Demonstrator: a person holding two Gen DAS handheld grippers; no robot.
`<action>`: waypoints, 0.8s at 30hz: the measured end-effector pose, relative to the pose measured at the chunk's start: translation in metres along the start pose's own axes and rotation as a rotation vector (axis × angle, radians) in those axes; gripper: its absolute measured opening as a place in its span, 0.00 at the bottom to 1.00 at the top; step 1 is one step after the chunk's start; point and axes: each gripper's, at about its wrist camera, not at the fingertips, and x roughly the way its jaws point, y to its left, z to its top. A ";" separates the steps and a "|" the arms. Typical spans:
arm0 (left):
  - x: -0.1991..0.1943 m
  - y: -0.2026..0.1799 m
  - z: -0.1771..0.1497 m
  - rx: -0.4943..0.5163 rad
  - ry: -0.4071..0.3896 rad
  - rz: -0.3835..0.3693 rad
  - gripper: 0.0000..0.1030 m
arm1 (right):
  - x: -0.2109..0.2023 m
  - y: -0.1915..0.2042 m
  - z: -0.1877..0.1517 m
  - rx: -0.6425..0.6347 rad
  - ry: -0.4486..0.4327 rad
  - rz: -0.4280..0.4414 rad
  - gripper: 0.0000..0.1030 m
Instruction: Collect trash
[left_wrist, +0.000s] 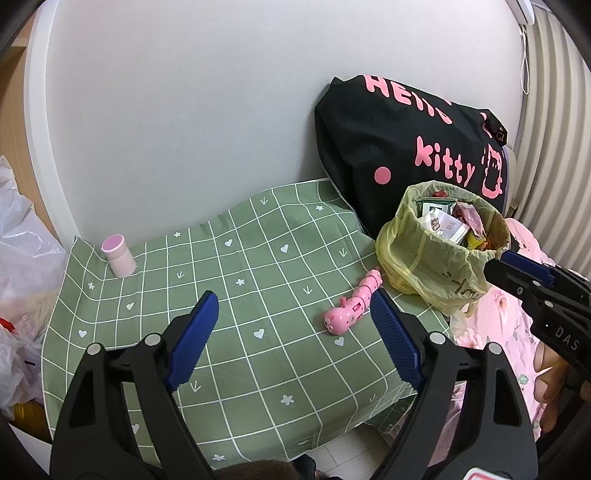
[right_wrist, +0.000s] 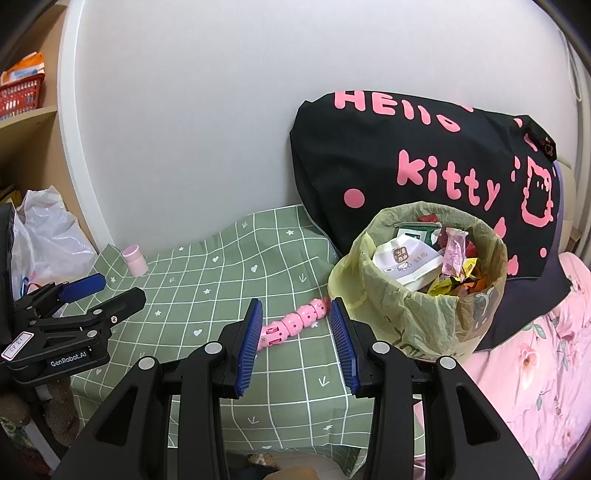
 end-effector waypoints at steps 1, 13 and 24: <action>0.001 0.001 0.000 0.002 0.000 0.001 0.78 | 0.001 0.000 0.000 -0.003 0.002 0.001 0.35; 0.085 0.133 -0.015 -0.218 0.159 0.230 0.78 | 0.138 0.058 0.016 -0.099 0.198 0.192 0.43; 0.191 0.272 -0.040 -0.409 0.252 0.421 0.85 | 0.310 0.225 0.008 -0.423 0.333 0.387 0.44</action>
